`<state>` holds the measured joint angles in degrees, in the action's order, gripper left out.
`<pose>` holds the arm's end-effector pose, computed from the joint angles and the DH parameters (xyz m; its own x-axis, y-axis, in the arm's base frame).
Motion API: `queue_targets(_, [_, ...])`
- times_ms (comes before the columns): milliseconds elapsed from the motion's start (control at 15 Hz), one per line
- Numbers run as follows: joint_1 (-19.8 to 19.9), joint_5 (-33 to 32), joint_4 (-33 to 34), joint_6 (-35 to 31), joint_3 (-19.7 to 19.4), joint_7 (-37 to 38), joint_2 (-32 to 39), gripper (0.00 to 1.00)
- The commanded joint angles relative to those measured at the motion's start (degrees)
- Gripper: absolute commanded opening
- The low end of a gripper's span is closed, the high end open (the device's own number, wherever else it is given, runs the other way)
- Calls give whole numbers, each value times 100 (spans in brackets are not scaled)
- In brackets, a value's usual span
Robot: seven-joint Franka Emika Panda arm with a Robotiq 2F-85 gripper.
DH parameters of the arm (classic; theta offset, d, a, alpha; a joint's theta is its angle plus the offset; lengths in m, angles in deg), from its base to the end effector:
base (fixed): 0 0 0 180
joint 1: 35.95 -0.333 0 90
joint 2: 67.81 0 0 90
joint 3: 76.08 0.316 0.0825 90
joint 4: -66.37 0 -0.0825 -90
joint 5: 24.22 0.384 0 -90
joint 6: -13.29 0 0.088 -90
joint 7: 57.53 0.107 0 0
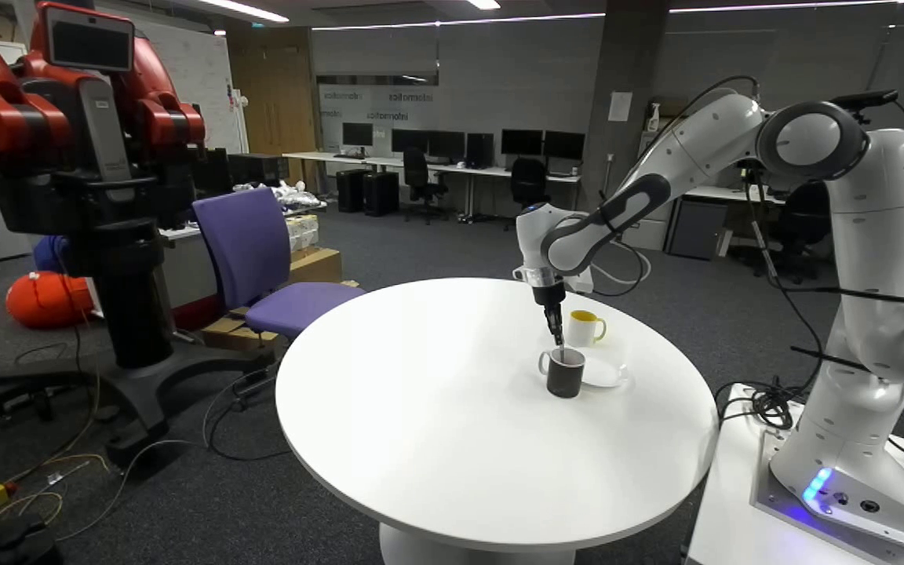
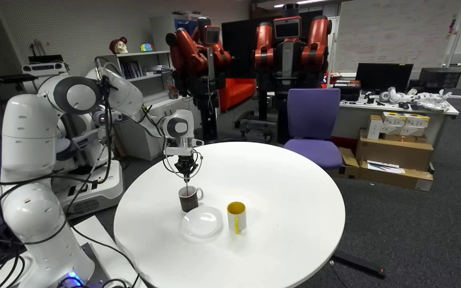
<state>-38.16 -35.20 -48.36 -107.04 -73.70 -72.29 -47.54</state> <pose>0.5743 0.0365 0.2625 0.8653 0.4155 -0.2803 0.4456 -0.8938 0.0508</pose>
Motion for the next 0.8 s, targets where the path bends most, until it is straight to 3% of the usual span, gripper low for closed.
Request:
queue_targets(0, [15, -142, 20, -91, -61, 184, -43, 0])
queue_targets(733, [20, -413, -245, -243, -246, 667, -247, 0])
